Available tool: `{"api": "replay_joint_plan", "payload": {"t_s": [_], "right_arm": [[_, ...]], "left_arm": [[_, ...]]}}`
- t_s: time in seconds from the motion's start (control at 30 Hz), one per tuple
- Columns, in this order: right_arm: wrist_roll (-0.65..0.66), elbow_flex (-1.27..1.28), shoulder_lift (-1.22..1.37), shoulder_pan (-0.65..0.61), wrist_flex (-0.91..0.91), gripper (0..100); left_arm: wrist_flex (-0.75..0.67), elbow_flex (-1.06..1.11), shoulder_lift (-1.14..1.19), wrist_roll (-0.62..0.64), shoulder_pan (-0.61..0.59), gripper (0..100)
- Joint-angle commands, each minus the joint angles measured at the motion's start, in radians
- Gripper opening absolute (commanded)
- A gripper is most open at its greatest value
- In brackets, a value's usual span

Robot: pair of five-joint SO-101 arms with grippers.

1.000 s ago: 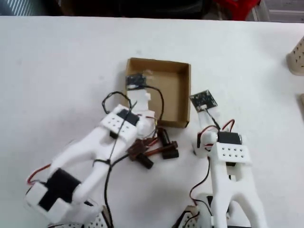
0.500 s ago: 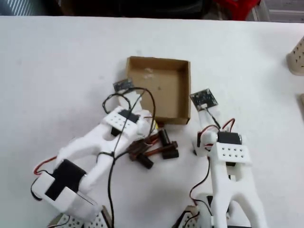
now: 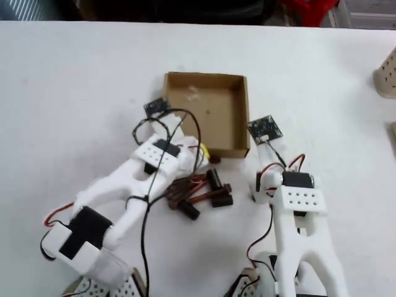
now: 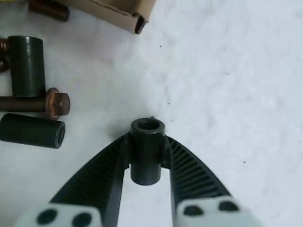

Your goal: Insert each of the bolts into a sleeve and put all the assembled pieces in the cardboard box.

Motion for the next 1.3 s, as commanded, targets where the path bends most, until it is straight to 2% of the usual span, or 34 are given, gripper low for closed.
{"api": "replay_joint_plan", "payload": {"t_s": [0.0, 0.3, 0.5, 0.57, 0.67, 0.8, 0.87, 1.0, 1.2, 1.27], "right_arm": [[0.002, -0.014, -0.007, -0.013, -0.013, 1.7], [0.049, 0.011, -0.015, -0.051, -0.013, 1.7], [0.051, 0.014, -0.008, -0.062, -0.013, 1.7], [0.051, 0.014, -0.008, -0.062, -0.015, 1.7], [0.068, 0.014, -0.007, -0.062, -0.015, 1.7], [0.081, 0.014, -0.007, -0.062, -0.013, 1.7], [0.083, 0.014, -0.007, -0.062, -0.013, 1.7], [0.084, 0.014, -0.007, -0.062, -0.013, 1.7], [0.084, 0.014, -0.007, -0.062, -0.013, 1.7], [0.084, 0.014, -0.007, -0.062, -0.013, 1.7]], "left_arm": [[-0.046, -0.044, -0.005, 0.014, -0.015, 27], [-0.040, -0.041, -0.004, 0.015, -0.015, 29], [-0.020, -0.115, 0.140, 0.015, -0.036, 12], [0.048, -0.183, 0.193, 0.015, -0.042, 14], [0.138, -0.258, 0.232, 0.017, -0.042, 21], [0.158, -0.258, 0.222, 0.017, -0.042, 31], [0.152, -0.238, 0.211, 0.017, -0.042, 32], [0.150, -0.203, 0.170, 0.008, -0.048, 26], [0.086, -0.143, 0.127, 0.006, -0.071, 1], [0.087, -0.138, 0.122, 0.006, -0.079, 4]]}}
